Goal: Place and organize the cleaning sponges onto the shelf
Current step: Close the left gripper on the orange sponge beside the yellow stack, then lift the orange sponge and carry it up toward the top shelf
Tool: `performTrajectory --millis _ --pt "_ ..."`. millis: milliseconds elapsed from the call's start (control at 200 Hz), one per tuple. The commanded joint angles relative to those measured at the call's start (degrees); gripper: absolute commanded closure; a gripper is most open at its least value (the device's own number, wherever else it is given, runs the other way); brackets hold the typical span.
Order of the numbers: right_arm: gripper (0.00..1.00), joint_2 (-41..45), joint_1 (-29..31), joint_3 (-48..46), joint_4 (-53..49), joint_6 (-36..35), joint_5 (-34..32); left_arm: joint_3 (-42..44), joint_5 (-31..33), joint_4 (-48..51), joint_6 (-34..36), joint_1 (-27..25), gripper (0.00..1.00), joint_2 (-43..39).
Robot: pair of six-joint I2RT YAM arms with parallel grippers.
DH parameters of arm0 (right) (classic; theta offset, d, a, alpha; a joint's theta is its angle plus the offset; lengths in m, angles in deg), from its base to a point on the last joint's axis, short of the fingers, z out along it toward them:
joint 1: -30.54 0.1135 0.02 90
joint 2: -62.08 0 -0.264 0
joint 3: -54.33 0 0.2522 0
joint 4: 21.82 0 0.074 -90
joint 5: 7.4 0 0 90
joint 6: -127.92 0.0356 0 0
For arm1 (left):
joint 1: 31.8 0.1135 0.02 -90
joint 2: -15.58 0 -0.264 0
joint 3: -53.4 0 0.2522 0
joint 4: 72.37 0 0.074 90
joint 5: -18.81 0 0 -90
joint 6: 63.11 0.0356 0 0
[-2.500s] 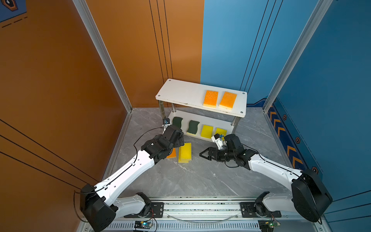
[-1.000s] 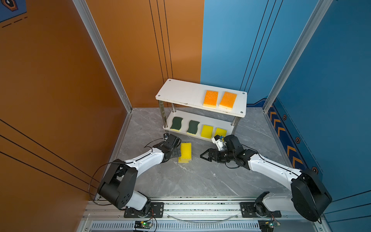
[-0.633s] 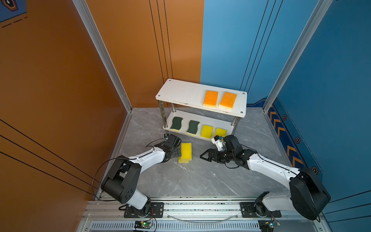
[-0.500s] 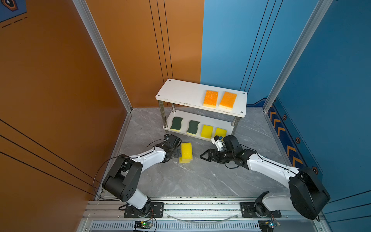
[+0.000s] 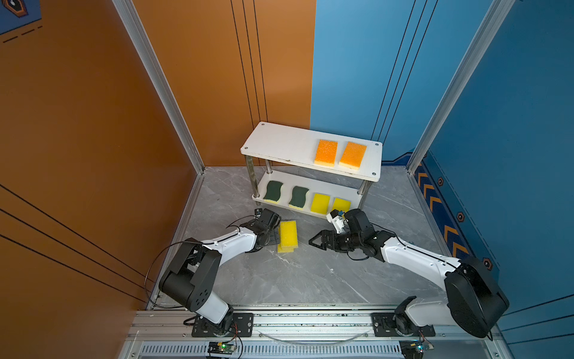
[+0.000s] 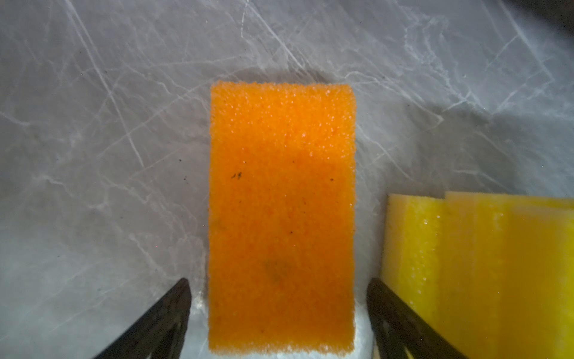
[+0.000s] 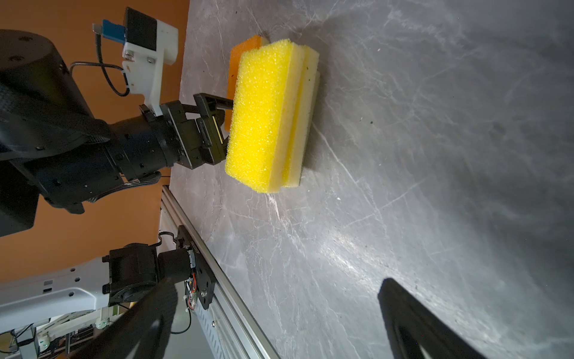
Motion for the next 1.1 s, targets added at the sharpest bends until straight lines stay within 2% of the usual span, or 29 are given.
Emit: performTrajectory --millis 0,120,135,230,636,801,1097 --pt "0.0 -0.7 -0.1 1.4 1.1 -0.9 0.5 0.9 -0.4 0.4 0.6 0.6 0.12 0.4" --pt "0.0 -0.8 -0.1 1.3 1.3 -0.9 0.5 1.2 -0.4 0.3 0.4 0.6 0.12 0.5" --pt "0.0 -0.8 0.0 1.3 1.4 -0.8 0.5 1.3 -0.3 0.2 0.5 0.6 0.16 0.5" --pt "0.0 -0.9 -0.1 1.2 1.5 -0.8 0.6 1.4 -0.4 0.1 0.5 0.7 0.2 0.6" --pt "0.0 -0.9 0.0 0.9 1.8 -0.8 0.5 1.9 -0.3 0.4 0.5 0.9 0.27 -0.2" --pt "0.0 -1.1 -0.1 0.8 1.9 -0.8 0.5 1.7 -0.2 1.1 1.1 0.9 0.33 -2.0" --pt "0.0 -1.6 -0.1 0.7 2.3 -0.7 0.7 1.0 0.4 3.5 1.8 1.2 0.35 -4.6"
